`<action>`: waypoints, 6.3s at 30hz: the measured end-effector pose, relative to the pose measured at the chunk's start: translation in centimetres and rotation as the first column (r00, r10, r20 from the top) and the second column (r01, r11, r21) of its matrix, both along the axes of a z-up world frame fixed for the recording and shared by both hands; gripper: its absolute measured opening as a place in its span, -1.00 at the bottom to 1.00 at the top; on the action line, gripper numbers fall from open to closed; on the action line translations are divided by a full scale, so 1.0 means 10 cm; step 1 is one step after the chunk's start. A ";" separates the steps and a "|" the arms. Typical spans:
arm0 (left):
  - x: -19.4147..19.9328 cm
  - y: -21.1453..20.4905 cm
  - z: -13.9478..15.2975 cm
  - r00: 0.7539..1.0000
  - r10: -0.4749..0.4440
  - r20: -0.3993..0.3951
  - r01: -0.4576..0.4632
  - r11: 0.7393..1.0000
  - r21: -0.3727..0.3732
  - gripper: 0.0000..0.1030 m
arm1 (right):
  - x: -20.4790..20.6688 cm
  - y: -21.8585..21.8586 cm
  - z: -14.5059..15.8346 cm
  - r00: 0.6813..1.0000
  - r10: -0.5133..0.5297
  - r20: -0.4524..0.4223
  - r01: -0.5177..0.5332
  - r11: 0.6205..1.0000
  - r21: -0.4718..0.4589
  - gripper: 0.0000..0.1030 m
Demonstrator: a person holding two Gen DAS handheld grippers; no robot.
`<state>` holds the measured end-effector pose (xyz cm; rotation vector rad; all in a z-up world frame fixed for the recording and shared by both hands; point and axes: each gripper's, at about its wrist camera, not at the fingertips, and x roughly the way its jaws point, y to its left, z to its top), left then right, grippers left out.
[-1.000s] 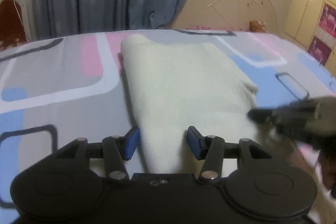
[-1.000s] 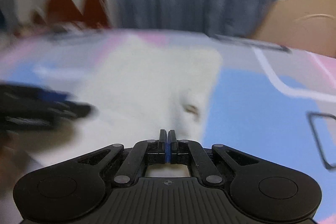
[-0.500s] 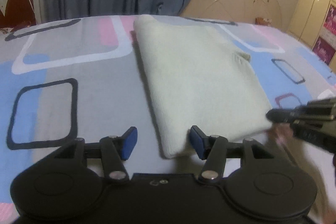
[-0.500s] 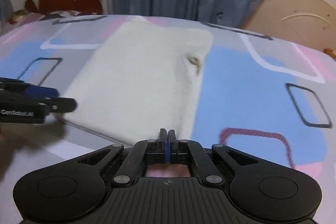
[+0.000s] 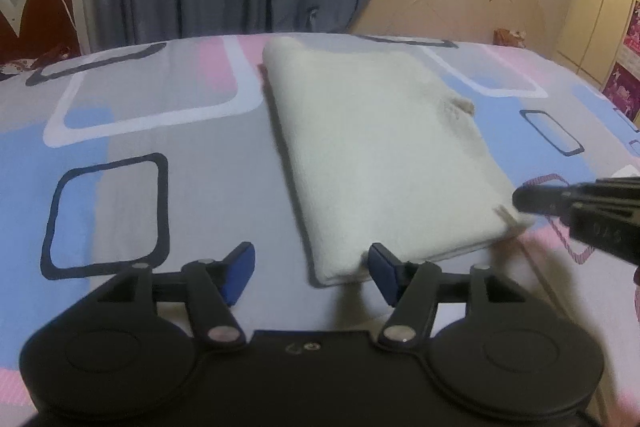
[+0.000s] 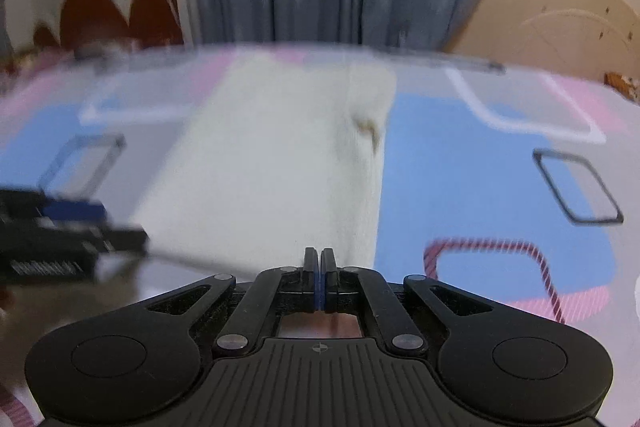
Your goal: Fold small clothes
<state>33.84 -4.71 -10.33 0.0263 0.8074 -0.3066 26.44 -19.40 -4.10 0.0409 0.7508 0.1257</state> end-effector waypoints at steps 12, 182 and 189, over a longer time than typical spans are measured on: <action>-0.02 0.00 0.07 1.000 0.005 0.008 -0.005 1.000 0.002 0.24 | 0.01 -0.05 -0.04 1.000 -0.001 -0.029 0.003 0.999 0.039 -1.00; -2.19 1.83 0.73 0.907 0.397 0.141 -0.409 0.910 0.066 1.00 | -1.31 1.55 0.28 0.959 0.265 0.099 -0.277 0.951 0.139 0.94; -2.74 1.68 0.85 0.932 0.348 0.104 -0.353 0.935 0.032 1.00 | -1.99 1.37 0.59 0.972 0.200 0.123 -0.215 0.969 0.125 1.00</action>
